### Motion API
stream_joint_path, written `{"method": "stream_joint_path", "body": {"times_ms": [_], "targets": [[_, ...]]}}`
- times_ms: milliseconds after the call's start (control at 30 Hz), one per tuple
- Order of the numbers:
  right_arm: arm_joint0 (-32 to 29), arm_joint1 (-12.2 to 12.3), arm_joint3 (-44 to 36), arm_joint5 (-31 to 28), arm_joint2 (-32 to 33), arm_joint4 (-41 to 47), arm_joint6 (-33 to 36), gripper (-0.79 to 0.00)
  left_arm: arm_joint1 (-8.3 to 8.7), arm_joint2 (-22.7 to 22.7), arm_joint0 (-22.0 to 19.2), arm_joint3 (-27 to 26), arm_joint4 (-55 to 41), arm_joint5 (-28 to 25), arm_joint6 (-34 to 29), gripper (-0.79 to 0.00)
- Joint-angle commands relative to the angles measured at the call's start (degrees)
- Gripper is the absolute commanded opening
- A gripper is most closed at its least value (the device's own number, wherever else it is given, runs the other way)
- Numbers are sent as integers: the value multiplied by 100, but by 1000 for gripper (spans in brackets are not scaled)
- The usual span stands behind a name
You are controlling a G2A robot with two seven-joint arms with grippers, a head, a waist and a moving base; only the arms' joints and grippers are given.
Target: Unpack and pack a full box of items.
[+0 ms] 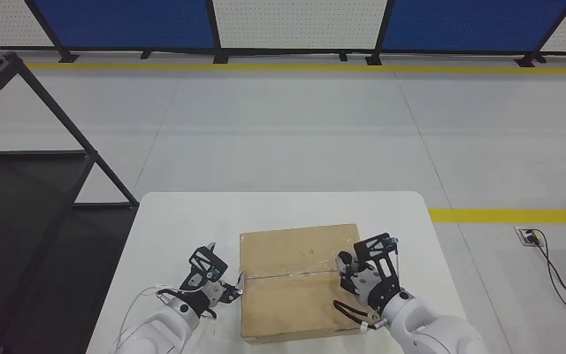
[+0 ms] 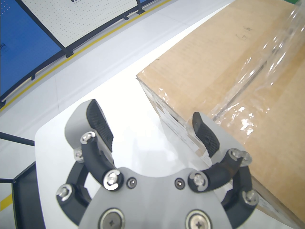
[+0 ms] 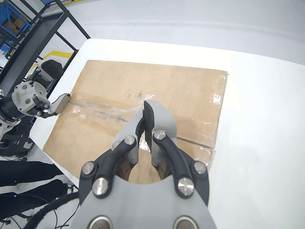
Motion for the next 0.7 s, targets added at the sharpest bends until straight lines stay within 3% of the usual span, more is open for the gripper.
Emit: {"method": "stream_joint_path", "body": {"times_ms": [0,400,667], "targets": [[-17,14,-2,51,13,48,-18,-785,0,0,0,0,0,0,0,0],[-124,100,-49,187,91,332,-153,-785,0,0,0,0,0,0,0,0],[-40,174,-15,94,20,322,146,-785,0,0,0,0,0,0,0,0]]}}
